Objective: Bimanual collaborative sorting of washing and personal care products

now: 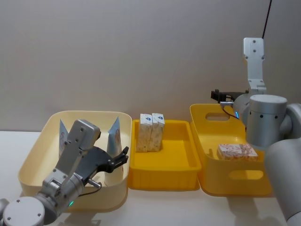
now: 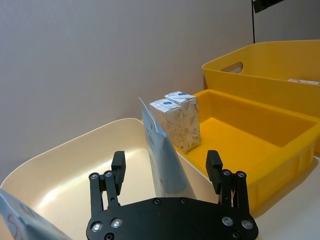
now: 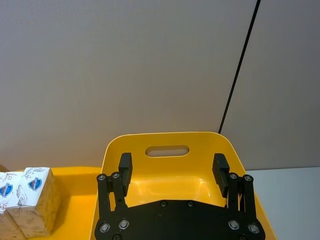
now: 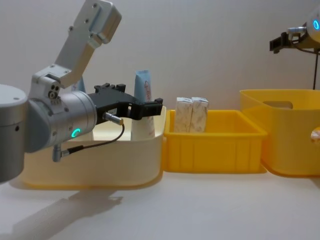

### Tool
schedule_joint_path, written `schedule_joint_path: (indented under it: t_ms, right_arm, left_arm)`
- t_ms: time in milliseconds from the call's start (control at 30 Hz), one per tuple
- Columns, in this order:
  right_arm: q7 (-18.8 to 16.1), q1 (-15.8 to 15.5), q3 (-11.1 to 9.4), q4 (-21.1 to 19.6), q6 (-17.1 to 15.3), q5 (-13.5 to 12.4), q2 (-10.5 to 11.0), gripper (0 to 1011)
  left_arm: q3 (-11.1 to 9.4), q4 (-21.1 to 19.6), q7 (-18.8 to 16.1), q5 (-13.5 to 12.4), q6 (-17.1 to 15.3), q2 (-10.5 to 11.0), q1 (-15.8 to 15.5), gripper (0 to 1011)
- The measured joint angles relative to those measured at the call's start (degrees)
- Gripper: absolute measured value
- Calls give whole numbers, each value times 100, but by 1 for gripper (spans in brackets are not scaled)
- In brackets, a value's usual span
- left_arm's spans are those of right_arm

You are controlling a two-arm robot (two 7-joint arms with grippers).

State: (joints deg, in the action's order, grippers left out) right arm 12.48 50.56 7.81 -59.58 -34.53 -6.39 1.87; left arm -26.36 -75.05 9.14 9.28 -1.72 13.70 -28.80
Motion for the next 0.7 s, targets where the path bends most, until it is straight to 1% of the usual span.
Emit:
schedule_joint_path:
  t_ms: [333, 500, 567, 633, 700]
  right_arm:
    - [0, 0, 0, 0, 0, 0, 0, 1001]
    - [0, 0, 0, 0, 0, 0, 0, 1001]
    - [0, 0, 0, 0, 0, 0, 0, 1001]
    - [0, 0, 0, 0, 0, 0, 0, 1001]
    - [0, 0, 0, 0, 0, 0, 0, 1001]
  left_arm:
    - [6, 423, 179, 14, 176, -157, -235, 1002]
    - [3, 548, 229, 11, 230, -204, -305, 1002]
    - [2, 597, 248, 8, 248, -220, -334, 992]
    - [0, 624, 257, 7, 260, -231, -350, 960]
    - [-1, 659, 272, 6, 276, -244, -369, 906]
